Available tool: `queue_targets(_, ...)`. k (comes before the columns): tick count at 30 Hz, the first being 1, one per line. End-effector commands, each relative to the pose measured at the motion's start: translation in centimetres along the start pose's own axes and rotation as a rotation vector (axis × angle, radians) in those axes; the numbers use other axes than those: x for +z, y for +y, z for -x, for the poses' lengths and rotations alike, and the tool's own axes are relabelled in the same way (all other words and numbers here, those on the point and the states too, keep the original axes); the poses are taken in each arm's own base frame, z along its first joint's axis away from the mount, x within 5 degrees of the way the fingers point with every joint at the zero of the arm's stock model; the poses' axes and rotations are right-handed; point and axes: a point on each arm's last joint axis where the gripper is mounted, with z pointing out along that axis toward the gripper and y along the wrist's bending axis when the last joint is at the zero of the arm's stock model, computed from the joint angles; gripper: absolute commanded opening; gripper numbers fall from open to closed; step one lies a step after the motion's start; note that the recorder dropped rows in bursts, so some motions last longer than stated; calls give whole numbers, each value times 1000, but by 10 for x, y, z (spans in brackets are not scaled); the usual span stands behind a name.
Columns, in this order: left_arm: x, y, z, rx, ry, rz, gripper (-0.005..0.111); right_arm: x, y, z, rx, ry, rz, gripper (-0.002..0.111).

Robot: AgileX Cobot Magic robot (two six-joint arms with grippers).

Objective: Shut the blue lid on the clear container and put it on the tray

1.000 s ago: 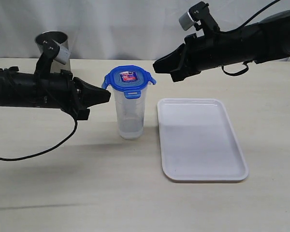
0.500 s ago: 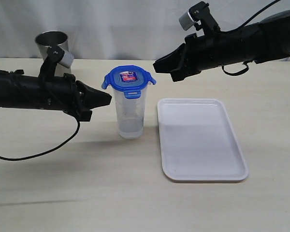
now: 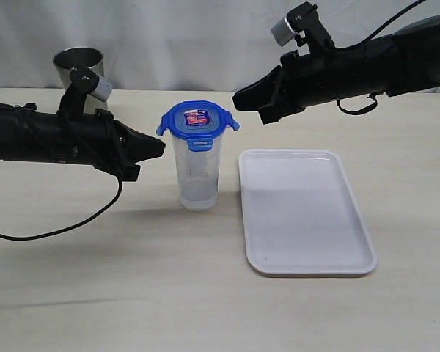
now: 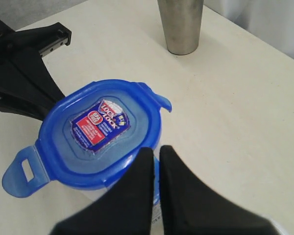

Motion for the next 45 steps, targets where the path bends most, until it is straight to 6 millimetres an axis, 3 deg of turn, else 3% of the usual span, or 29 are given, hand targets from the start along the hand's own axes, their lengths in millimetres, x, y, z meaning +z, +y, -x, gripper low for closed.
queue_targets(1,0,1,3,30,-13,5,0,-1,1,0,-7,-2,-3,5)
queue_targets(6,-5,11,-13,92,120,77,0,-2,1,-1,-23,16,-3,5)
queue_targets(8,-13,21,-23,39,66,-14,0,-4,2,1,-38,22,-9,5)
queue_targets(12,-19,53,-48,-91,34,2,0,-5,3,1,-49,31,-11,5)
queue_targets(14,-21,57,-47,-86,42,31,0,-5,3,1,-48,31,-12,5)
queue_targets(17,-33,76,-41,-122,102,303,0,-5,2,1,-48,31,-14,5)
queue_targets(25,-63,88,-26,-77,204,588,0,-5,2,1,-48,31,-19,5)
queue_targets(30,-102,99,-25,-232,314,1003,0,-5,2,1,-48,31,-19,5)
queue_targets(35,-122,94,-20,-284,164,1184,0,-5,2,1,-48,31,-14,5)
queue_targets(38,-137,79,-32,-232,-226,1393,0,-5,2,1,-46,31,-15,5)
queue_targets(40,-138,63,-45,-240,-452,1284,0,-5,2,1,-46,31,-15,5)
queue_targets(42,-132,47,-47,-231,-608,1023,0,-5,2,1,-46,31,-15,5)
queue_targets(45,-120,36,-39,-66,-549,665,0,-5,2,1,-46,31,-15,5)
